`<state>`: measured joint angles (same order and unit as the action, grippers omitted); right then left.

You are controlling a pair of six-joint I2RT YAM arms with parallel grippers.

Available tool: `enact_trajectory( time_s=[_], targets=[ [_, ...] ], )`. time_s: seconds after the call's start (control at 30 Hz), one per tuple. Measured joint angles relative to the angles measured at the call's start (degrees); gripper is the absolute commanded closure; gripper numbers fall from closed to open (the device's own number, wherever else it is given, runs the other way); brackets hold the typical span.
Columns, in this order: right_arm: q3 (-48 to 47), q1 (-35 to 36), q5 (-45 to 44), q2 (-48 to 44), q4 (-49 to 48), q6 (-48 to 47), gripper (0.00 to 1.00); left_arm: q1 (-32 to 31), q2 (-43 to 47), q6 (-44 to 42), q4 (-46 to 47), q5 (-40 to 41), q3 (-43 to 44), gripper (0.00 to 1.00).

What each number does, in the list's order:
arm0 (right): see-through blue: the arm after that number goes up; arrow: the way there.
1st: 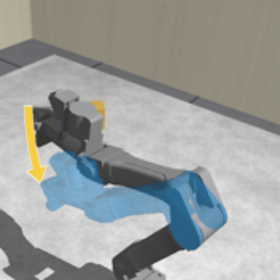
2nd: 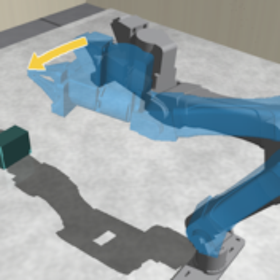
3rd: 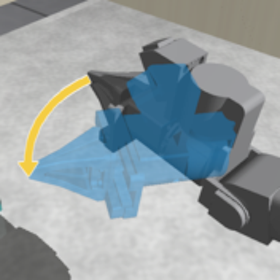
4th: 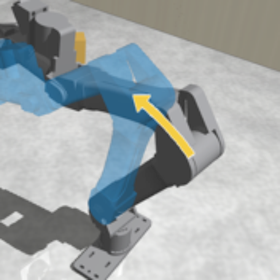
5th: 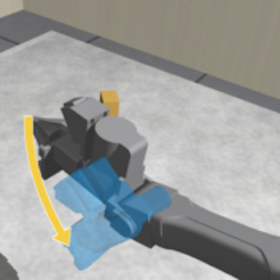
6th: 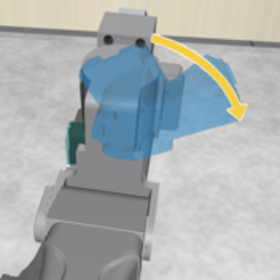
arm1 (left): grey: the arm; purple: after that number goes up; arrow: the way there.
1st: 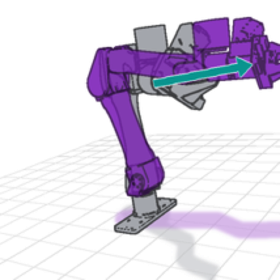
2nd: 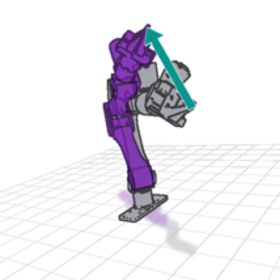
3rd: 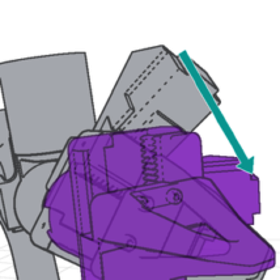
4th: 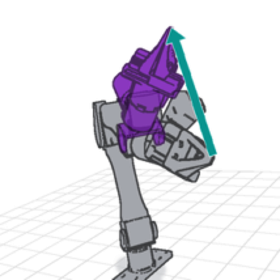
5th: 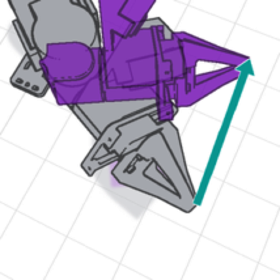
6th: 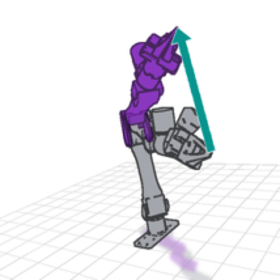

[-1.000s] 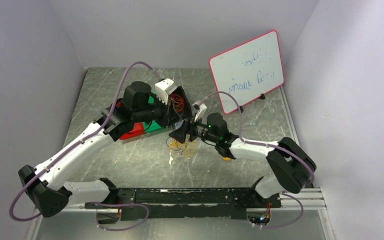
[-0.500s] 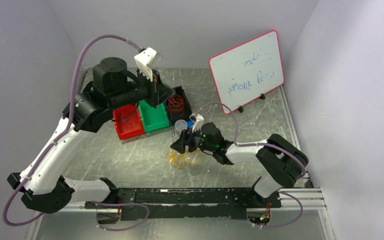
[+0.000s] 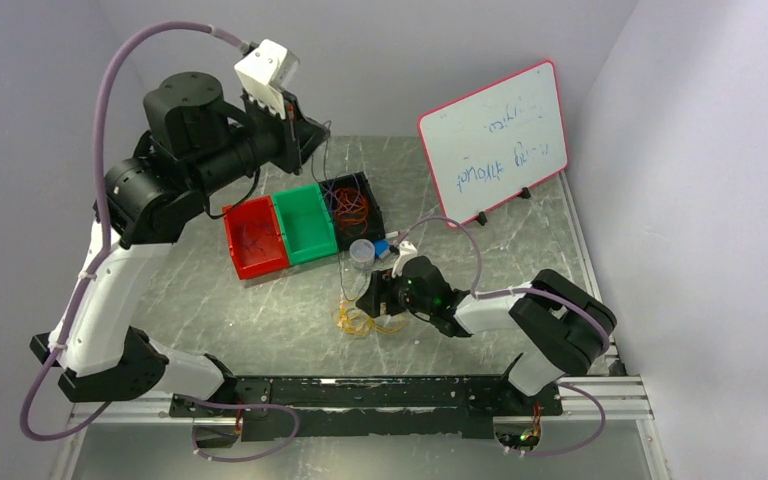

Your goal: Untangle the cables

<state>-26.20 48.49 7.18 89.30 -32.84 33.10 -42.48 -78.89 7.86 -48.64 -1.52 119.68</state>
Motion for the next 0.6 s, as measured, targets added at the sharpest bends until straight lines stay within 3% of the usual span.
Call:
enact_trajectory(
  time_s=[0.23, 0.6],
  targets=[
    [0.61, 0.02, -1.46, -0.44, -0.28, -0.55, 0.28, 0.00, -3.50, -2.95, -2.25, 5.73, 12.33, 0.93],
    [1.11, 0.07, -3.45, -1.36, 0.55, -1.55, 0.28, 0.00, -1.60, -7.52, 1.88, 13.68, 13.55, 0.93]
  ],
)
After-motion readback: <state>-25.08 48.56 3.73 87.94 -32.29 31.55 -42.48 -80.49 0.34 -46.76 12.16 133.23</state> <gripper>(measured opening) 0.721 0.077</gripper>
